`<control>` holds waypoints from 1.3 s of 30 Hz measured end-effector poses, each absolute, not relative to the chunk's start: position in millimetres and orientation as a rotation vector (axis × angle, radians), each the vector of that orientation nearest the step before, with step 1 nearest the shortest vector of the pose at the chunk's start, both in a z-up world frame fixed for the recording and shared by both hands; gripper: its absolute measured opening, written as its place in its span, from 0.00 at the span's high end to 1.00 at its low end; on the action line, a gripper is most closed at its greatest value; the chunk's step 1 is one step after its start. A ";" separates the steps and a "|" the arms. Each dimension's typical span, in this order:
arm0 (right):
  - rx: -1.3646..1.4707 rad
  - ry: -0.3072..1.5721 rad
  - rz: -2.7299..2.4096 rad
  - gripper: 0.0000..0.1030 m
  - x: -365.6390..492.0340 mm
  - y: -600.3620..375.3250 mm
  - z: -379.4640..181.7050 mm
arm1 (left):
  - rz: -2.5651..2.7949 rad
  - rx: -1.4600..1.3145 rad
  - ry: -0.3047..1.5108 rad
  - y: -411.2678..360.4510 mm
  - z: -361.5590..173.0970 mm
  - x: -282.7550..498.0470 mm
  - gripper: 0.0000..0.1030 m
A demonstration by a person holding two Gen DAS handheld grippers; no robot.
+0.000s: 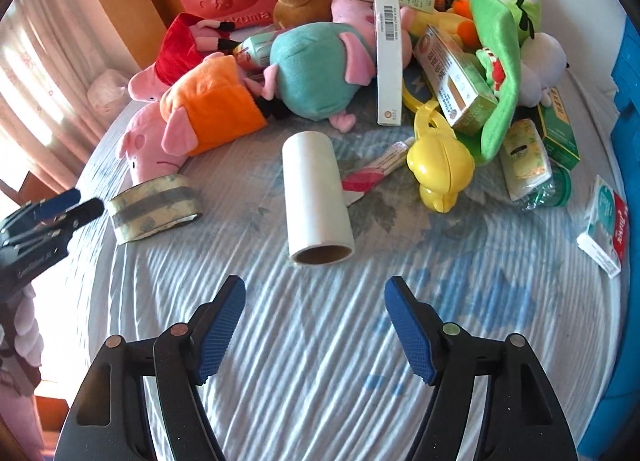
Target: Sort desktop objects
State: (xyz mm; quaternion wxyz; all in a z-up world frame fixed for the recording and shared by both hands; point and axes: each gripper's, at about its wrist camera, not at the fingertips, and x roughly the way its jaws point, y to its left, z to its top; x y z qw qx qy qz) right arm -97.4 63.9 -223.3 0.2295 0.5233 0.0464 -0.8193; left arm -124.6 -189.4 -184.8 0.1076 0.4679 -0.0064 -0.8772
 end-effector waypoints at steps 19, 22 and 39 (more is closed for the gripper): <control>1.482 0.065 -2.273 0.20 -84.9 82.3 -229.6 | -2.797 1.613 -0.072 -122.9 -187.0 -92.5 0.38; 1.493 0.057 -2.272 0.17 -83.5 80.4 -233.3 | -2.761 1.736 -0.162 -131.5 -206.7 -104.4 0.37; 1.503 0.103 -2.382 0.07 -110.7 50.0 -250.9 | -2.675 1.738 0.084 -112.3 -245.8 -149.0 0.32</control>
